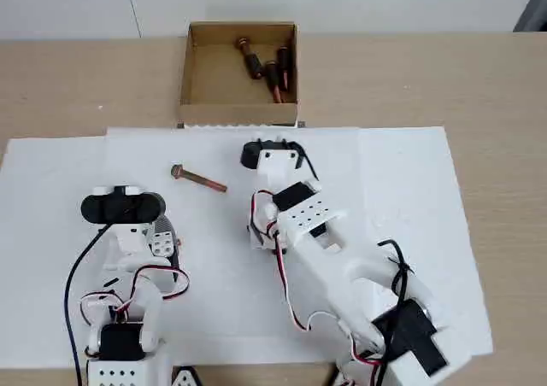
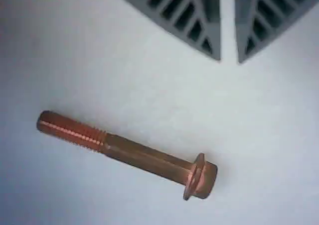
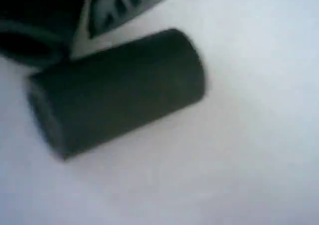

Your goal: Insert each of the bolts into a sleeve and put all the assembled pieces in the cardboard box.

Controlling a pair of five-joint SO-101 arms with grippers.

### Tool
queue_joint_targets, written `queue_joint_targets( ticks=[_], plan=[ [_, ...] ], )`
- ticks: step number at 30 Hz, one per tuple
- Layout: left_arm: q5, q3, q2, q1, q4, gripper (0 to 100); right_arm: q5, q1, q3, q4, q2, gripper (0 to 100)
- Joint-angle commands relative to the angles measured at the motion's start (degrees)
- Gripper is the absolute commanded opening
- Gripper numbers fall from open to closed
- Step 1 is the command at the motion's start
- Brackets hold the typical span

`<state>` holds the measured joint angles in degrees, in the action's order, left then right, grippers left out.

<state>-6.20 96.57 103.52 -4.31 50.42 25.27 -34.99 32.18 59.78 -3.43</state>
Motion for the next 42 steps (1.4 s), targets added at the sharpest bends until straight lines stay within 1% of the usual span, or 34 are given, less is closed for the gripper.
queue_joint_targets(
  ticks=[1,2,8,17,24,27,33,37,42],
  plan=[
    [0.3,-0.2,0.4,-0.4,0.1,1,0.4,-0.7,-0.4,-0.4,0.1,0.8],
    [0.3,-0.2,0.4,-0.4,0.1,1,0.4,-0.7,-0.4,-0.3,0.0,1.8],
    [0.3,-0.2,0.4,-0.4,0.1,1,0.3,-0.7,-0.4,0.1,-2.4,0.3],
    [0.3,-0.2,0.5,-0.4,0.3,1,0.2,-0.4,-5.4,9.5,-21.0,0.3],
    [0.3,-0.2,0.5,-0.4,0.3,1,0.4,-0.1,-5.8,18.6,-32.5,0.3],
    [0.3,-0.2,0.5,-0.4,0.3,1,0.4,2.3,-5.6,22.1,-37.3,0.3],
    [0.2,-0.3,0.4,-0.4,0.5,1,0.2,10.8,-5.0,27.8,-45.3,0.3],
    [0.0,-5.3,0.4,-0.4,6.0,1,-1.0,14.0,1.3,29.1,-51.0,0.3],
    [-2.7,-17.5,0.4,-0.4,14.2,1,-1.1,16.7,10.5,28.6,-61.8,0.3]
  ],
)
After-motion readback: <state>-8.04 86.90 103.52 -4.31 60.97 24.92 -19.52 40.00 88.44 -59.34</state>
